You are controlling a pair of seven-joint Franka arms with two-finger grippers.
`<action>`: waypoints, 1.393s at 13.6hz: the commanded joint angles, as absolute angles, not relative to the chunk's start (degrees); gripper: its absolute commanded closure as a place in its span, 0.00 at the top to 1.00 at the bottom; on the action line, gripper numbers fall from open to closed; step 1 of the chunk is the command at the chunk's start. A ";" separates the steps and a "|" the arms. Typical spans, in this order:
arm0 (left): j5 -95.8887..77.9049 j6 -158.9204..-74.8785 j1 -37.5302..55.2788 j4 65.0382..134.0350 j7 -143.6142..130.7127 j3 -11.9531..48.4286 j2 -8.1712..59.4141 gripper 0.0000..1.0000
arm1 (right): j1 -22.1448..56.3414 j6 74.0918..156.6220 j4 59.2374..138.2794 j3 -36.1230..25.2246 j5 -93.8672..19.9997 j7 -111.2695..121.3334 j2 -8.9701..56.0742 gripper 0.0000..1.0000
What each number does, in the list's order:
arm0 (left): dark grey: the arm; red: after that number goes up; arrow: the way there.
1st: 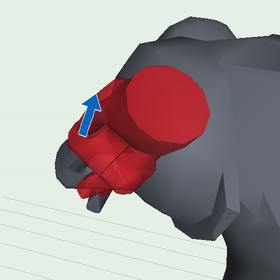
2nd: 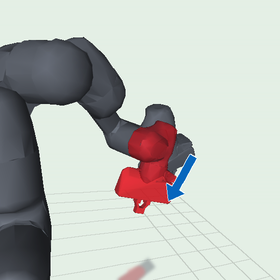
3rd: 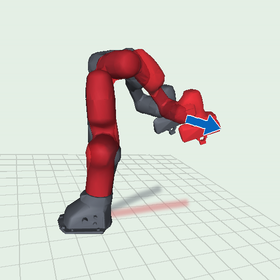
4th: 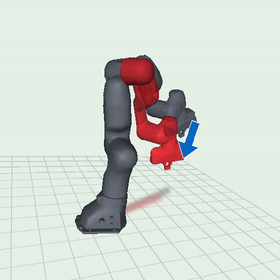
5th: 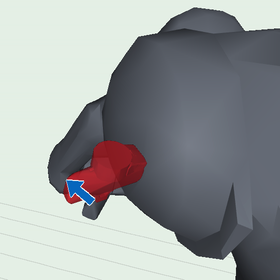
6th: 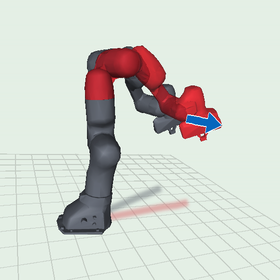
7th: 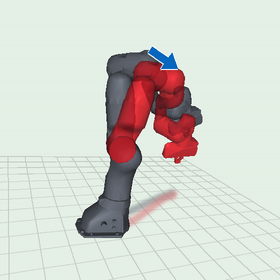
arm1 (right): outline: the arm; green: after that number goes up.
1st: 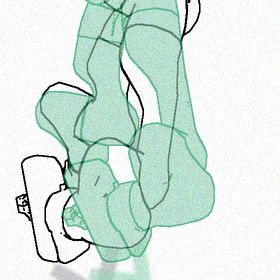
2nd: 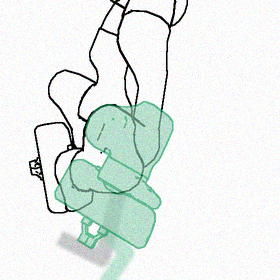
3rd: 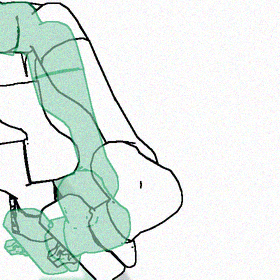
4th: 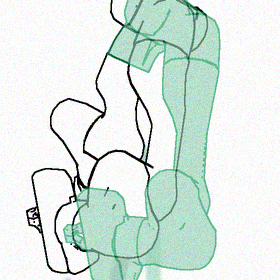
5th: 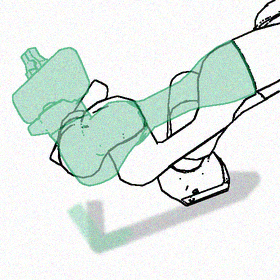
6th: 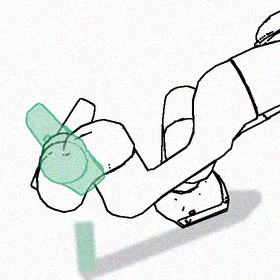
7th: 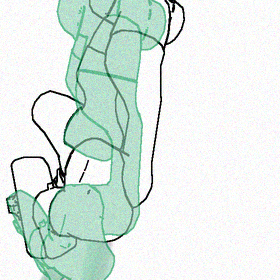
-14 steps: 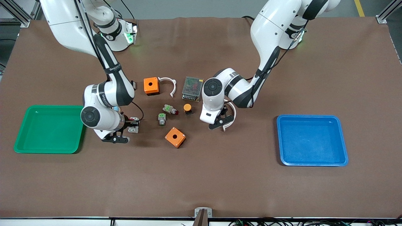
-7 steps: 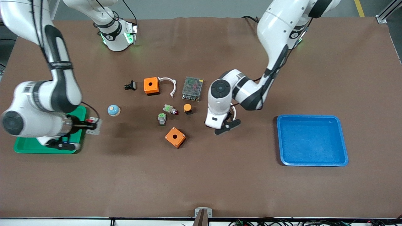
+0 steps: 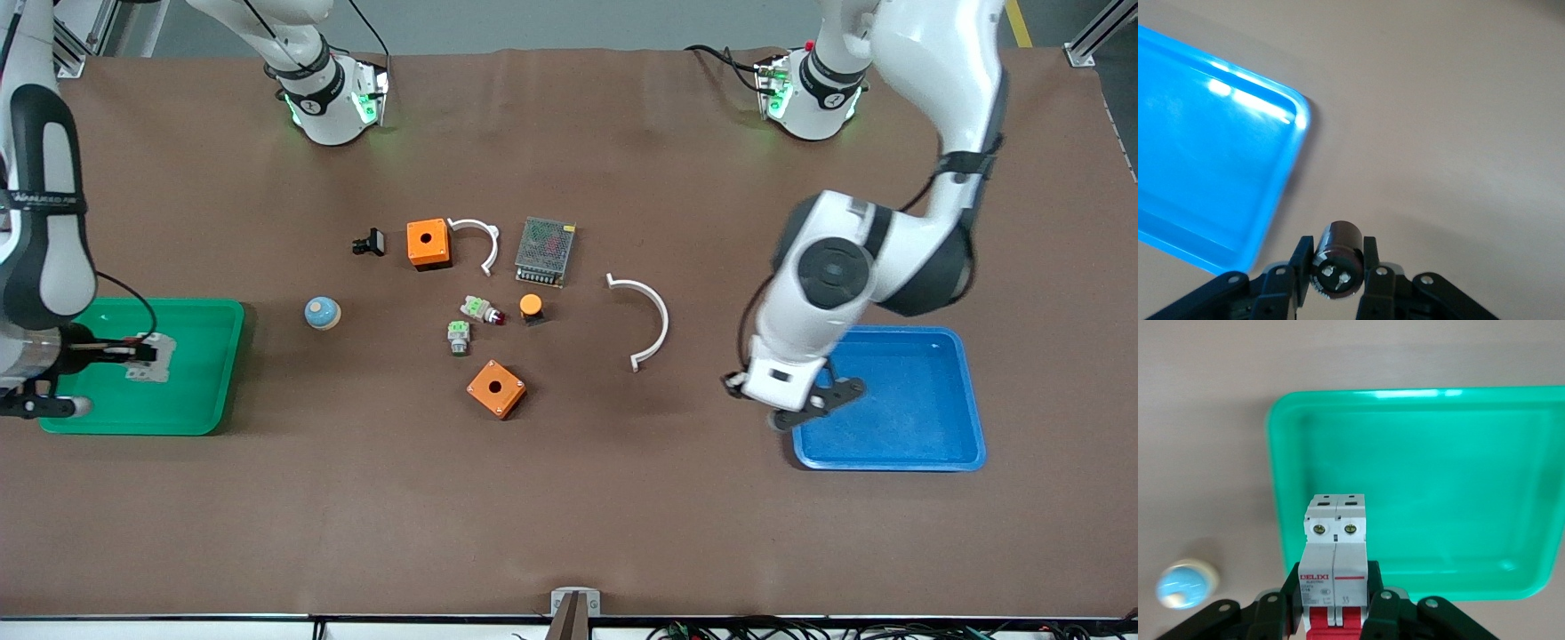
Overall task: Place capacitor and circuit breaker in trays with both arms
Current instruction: 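Carry the breaker to the green tray while the left gripper carries the capacitor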
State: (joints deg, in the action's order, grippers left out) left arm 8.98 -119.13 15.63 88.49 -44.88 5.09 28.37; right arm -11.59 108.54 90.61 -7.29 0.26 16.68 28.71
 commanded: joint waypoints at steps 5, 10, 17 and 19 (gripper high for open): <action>9.76 -121.54 2.39 94.81 -31.47 6.15 28.48 0.00 | -18.10 116.79 89.38 -6.15 1.50 20.13 36.73 0.16; 9.93 -131.38 -4.56 102.38 -20.77 6.06 28.56 0.00 | -18.54 120.66 91.14 -6.06 1.05 20.13 38.32 0.17; 9.93 -140.98 -13.26 106.44 -3.27 6.06 30.94 0.01 | -18.72 121.90 91.23 -5.89 0.97 20.21 39.29 0.84; 9.93 -140.98 -15.37 106.35 1.12 6.15 31.37 0.01 | -18.37 120.86 91.23 -5.89 0.97 19.95 38.59 1.00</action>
State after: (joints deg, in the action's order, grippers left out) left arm 8.99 -140.19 -13.46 105.88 -2.46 5.38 31.65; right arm -17.52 121.57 91.17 -7.12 0.42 19.99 39.51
